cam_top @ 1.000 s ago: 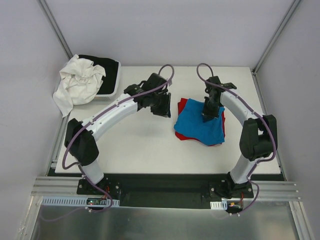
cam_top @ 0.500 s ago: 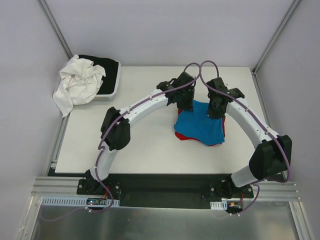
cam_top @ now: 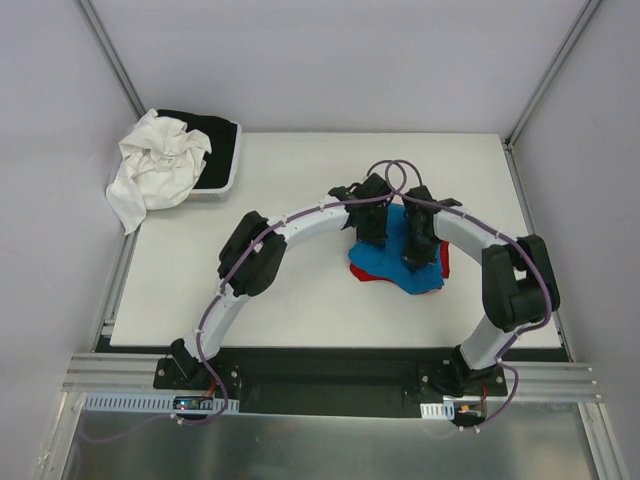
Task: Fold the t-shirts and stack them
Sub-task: Neatly place the folded tshirt to the corner
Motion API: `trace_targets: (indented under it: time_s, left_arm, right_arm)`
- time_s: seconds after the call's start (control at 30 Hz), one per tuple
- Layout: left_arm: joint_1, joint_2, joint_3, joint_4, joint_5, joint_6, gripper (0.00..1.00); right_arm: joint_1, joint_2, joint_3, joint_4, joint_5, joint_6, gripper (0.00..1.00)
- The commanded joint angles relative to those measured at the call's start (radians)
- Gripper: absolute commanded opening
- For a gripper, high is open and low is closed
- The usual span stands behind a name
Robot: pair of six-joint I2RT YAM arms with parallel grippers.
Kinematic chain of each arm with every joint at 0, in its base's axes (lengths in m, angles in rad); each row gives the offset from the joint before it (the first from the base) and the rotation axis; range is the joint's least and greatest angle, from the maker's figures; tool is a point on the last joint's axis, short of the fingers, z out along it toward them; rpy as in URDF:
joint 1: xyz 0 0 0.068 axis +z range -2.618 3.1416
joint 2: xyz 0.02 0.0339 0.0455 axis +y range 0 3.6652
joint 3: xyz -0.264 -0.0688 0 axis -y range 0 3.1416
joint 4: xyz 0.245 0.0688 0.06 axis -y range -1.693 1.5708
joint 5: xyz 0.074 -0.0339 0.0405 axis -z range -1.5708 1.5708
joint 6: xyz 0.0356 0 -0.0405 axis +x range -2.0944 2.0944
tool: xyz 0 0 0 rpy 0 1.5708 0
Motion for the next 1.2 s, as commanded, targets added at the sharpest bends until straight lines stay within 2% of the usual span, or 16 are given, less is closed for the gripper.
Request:
trace_targets:
  time_s: [0.0,0.13,0.3,0.7,0.93,1.07,1.13,1.17]
  left_arm:
    - [0.003,0.006,-0.075,-0.055,0.017,-0.003,0.0]
    - [-0.003,-0.013,-0.097,-0.05,0.035,-0.003,0.0]
    - [-0.032,0.001,-0.077,-0.052,0.068,0.01,0.0]
    - [-0.1,0.084,0.055,-0.059,0.259,0.029,0.0]
    - [-0.123,0.105,0.103,-0.059,0.324,0.055,0.0]
    - [-0.123,0.084,0.08,-0.059,0.283,0.055,0.0]
    - [-0.123,0.014,0.023,-0.058,0.218,0.049,0.1]
    - [-0.123,-0.017,0.006,-0.058,0.137,0.043,0.11]
  right_arm:
    - [-0.011,0.087,0.007,0.11,-0.131,0.053,0.01]
    - [-0.03,0.1,0.005,0.128,-0.196,0.096,0.01]
    - [-0.073,0.048,-0.021,0.11,-0.199,0.108,0.01]
    - [-0.212,-0.132,-0.038,-0.092,-0.039,0.15,0.01]
    - [-0.234,-0.207,-0.104,-0.114,-0.006,0.157,0.01]
    - [-0.237,-0.248,-0.136,-0.108,-0.024,0.147,0.01]
    - [-0.234,-0.303,-0.144,-0.086,-0.045,0.133,0.01]
    - [-0.235,-0.328,-0.139,-0.083,-0.052,0.127,0.01]
